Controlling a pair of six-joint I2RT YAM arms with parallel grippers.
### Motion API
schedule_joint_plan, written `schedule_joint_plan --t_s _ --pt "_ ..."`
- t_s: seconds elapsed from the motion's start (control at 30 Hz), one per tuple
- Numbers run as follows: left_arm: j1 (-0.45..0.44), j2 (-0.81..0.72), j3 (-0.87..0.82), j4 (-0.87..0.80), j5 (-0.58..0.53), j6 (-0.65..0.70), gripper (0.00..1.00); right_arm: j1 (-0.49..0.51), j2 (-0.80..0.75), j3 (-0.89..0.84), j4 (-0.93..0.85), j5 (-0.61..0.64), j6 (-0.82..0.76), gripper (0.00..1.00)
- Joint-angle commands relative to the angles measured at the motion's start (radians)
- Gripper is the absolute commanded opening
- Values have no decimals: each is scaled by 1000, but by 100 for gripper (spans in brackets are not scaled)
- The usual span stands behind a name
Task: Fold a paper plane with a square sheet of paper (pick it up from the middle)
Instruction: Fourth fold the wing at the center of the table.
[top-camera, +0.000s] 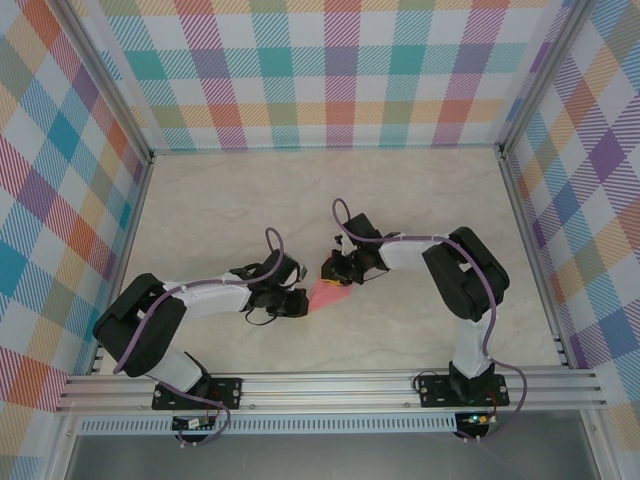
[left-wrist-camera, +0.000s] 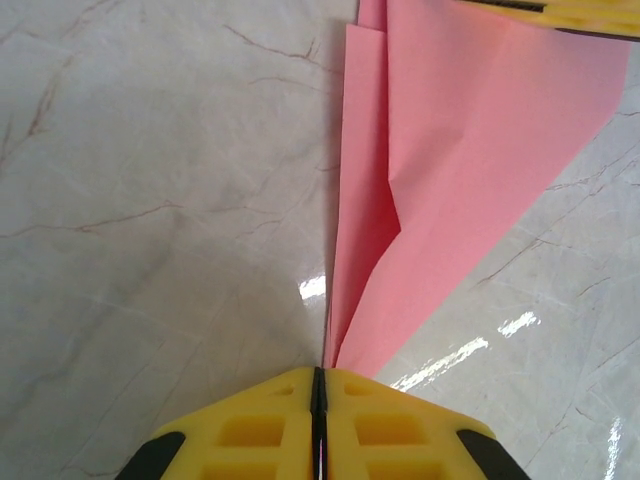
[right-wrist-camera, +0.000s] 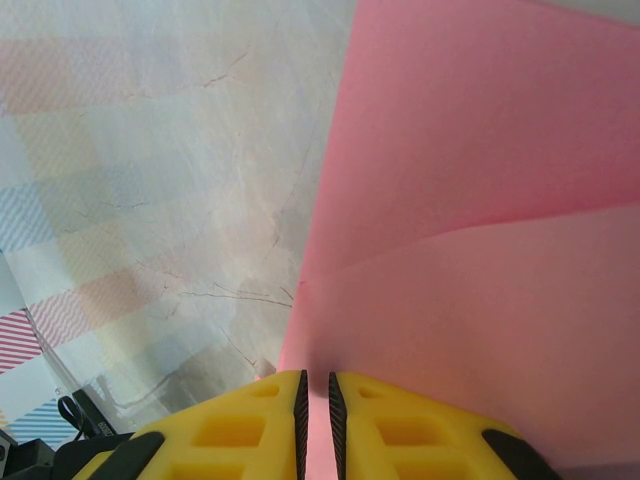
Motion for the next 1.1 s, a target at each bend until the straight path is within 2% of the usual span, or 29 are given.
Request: schedule_joint_plan --t_s 0.0,0.13,0.33,0.43,0.87,1.07 --pt "0 20 -50 -279 -82 -8 10 2 90 -39 -110 135 -25 18" --pt "0 2 -38 -296 -62 2 10 2 89 -37 -114 136 -25 18" --pt "0 -148 -3 -309 -47 1 11 2 94 -36 -109 133 -20 18" --pt "4 -177 39 -270 -25 -2 12 2 98 -33 -107 131 -18 18" --pt "10 115 174 55 124 -38 13 2 98 -23 -105 116 -16 19" --pt "10 182 170 19 55 -25 13 2 90 -26 -103 110 -17 19"
